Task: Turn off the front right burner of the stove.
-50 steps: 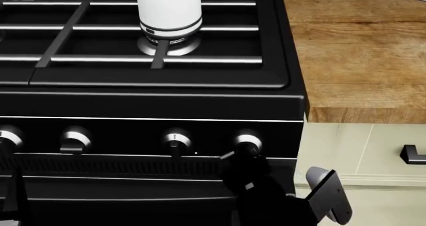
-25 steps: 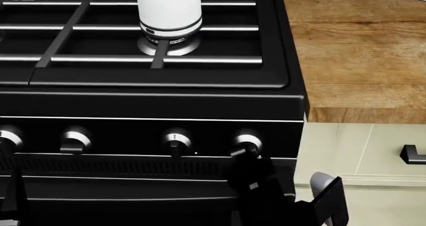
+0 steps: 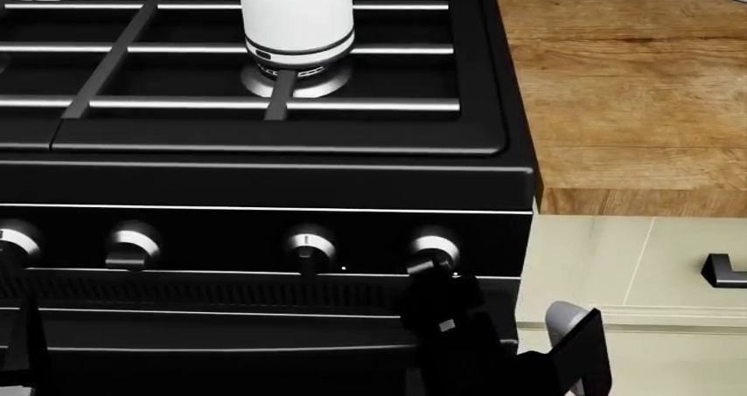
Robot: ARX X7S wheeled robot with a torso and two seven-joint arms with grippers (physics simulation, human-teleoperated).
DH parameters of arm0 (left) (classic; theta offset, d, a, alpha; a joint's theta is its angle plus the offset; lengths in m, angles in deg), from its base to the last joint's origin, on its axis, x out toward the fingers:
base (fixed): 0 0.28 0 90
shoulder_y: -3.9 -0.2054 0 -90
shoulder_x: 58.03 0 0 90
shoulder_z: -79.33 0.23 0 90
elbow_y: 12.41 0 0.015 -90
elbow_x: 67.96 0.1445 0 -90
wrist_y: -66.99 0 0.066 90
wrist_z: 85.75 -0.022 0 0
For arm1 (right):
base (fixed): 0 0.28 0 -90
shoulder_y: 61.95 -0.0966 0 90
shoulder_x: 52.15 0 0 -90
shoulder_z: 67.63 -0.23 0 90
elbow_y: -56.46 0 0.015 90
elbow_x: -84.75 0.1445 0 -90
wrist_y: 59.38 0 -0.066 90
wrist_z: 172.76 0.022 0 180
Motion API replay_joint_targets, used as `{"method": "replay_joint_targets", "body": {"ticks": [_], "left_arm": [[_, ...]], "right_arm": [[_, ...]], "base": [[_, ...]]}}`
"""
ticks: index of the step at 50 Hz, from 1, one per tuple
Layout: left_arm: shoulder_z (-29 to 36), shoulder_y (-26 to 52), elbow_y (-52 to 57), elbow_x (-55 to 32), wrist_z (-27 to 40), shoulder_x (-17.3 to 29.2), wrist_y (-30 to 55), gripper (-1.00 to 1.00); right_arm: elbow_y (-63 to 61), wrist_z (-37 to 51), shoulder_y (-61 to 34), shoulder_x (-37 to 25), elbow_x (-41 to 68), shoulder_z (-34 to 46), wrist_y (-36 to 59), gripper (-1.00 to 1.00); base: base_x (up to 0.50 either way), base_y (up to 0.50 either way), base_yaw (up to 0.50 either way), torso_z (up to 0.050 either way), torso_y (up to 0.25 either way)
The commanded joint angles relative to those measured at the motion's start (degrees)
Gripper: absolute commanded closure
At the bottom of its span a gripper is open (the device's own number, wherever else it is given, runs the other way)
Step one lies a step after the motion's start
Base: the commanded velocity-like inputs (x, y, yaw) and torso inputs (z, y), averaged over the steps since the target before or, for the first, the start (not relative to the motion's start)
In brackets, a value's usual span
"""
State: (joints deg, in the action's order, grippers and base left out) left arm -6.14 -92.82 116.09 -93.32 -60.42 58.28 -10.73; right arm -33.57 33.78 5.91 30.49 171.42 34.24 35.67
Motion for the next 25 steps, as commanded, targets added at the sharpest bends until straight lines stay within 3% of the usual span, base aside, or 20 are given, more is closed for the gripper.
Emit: {"method": "replay_joint_targets", "body": {"ticks": [1,25], "left_arm": [[0.01,-0.02,0.00,-0.01,0.01,0.01,-0.01,-1.00],[0.03,0.18,0.18,-0.11,0.13,0.08,0.27,-1.00]], "right_arm": [[0.15,-6.52,-6.79,2.24,4.34,2.62,-1.16,1.00],[0.26,-6.70,-6.98,1.62,5.32,3.82,-2.46,1.00]], "base": [[0.03,0.01,0.02,0.000,0.000],[0.03,0.01,0.02,0.000,0.000]]}}
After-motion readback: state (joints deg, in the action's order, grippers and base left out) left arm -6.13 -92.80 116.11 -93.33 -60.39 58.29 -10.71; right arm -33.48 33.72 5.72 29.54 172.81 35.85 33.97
